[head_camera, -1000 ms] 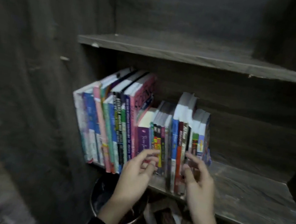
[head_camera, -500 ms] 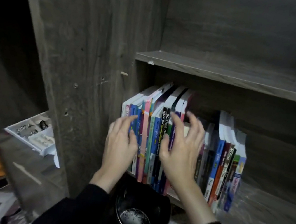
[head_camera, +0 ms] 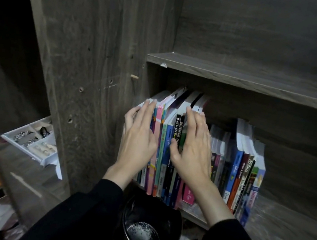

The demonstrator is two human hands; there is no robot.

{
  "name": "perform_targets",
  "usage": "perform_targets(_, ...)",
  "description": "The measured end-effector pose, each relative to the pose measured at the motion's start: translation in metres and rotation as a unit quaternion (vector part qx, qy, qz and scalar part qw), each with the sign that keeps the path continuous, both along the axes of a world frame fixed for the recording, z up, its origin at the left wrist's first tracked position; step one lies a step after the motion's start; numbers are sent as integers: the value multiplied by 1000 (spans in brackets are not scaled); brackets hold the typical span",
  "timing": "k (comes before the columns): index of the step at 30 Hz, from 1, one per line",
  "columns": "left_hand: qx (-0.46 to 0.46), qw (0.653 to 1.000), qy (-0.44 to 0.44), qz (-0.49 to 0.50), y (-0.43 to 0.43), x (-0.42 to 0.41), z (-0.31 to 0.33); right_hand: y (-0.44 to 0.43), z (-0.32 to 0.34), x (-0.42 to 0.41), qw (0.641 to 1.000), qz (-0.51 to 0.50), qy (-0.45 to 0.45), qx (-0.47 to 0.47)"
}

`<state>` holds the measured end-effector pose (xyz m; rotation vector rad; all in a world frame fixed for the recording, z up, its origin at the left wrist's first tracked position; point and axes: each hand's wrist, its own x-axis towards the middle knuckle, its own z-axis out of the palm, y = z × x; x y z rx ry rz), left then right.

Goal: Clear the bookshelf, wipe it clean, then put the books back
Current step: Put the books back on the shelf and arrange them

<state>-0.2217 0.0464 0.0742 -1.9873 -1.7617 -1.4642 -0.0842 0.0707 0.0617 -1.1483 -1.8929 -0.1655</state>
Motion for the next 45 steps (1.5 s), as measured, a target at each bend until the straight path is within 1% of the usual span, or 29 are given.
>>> perform_targets(3,22,999,-10,-21,0,5,5,-3,4,4,1000,15,13,1)
perform_targets(9,-39,998,54,2,3,4,5,-8,11,9,999,29,24,-25)
perform_targets(20,-49,997,65,-14,6,-6,5,-9,12,6,999,23,32,-35)
perform_targets(29,-65,995,54,-60,4,-19,16,-8,12,5,999,17,29,-33)
perform_targets(36,-75,994,48,-55,3,-17,16,-7,11,4,999,9,24,-30)
perform_targets(41,-84,993,45,-64,4,-13,7,-3,7,4,1000,8,10,-4)
perform_targets(43,-71,995,30,-59,3,-13,3,-2,6,4,1000,-3,4,-4)
perform_targets(45,-27,999,-15,-11,-1,-12,-6,-1,5,3,1000,-6,2,-5)
